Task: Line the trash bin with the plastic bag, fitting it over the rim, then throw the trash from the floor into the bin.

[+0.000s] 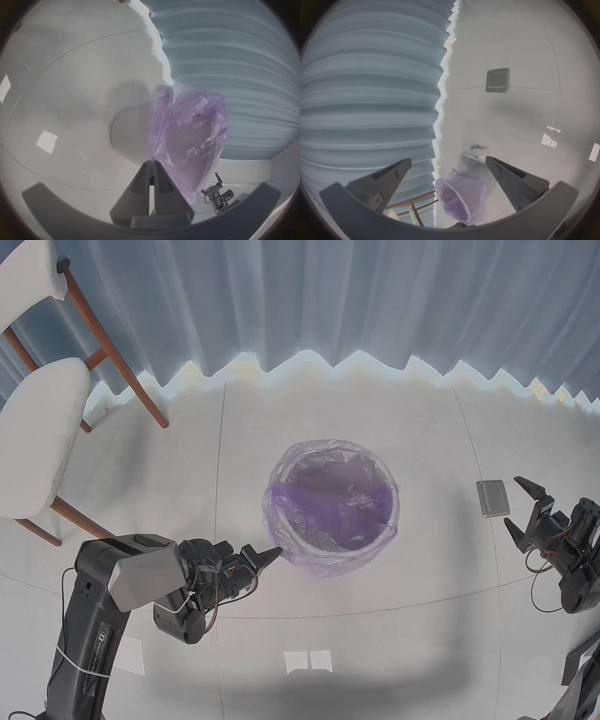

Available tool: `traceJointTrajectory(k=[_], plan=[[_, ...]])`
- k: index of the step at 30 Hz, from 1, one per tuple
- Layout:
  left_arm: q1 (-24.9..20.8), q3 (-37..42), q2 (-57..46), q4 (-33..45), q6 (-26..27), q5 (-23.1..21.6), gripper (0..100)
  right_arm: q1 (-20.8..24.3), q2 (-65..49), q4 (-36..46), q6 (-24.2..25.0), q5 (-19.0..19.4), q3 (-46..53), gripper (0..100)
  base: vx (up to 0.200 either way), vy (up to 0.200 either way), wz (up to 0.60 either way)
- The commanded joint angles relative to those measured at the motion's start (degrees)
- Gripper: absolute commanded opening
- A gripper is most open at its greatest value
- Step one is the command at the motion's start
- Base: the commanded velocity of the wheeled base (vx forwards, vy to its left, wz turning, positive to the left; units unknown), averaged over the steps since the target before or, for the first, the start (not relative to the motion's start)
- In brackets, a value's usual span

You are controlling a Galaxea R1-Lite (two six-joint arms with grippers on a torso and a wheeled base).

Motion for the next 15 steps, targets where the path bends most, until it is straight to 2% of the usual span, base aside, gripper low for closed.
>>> traceJointTrajectory(k=[1, 9, 15], plan=[[-0.3, -0.1, 1.6, 0.0, 0.1, 0.1, 0, -0.5, 1.0, -1.0, 0.0, 0.0, -0.2, 100, 0.000, 0.000, 0.00], [-0.1, -0.9, 2.8, 0.6, 2.1, 0.1, 0, -0.5, 2.5, -1.0, 0.0, 0.0, -0.7, 100, 0.000, 0.000, 0.00], [0.4, -0.8, 2.4, 4.6, 3.8, 1.1, 0, -0.5, 3.0, -1.0, 0.0, 0.0, -0.7, 100, 0.000, 0.000, 0.00]])
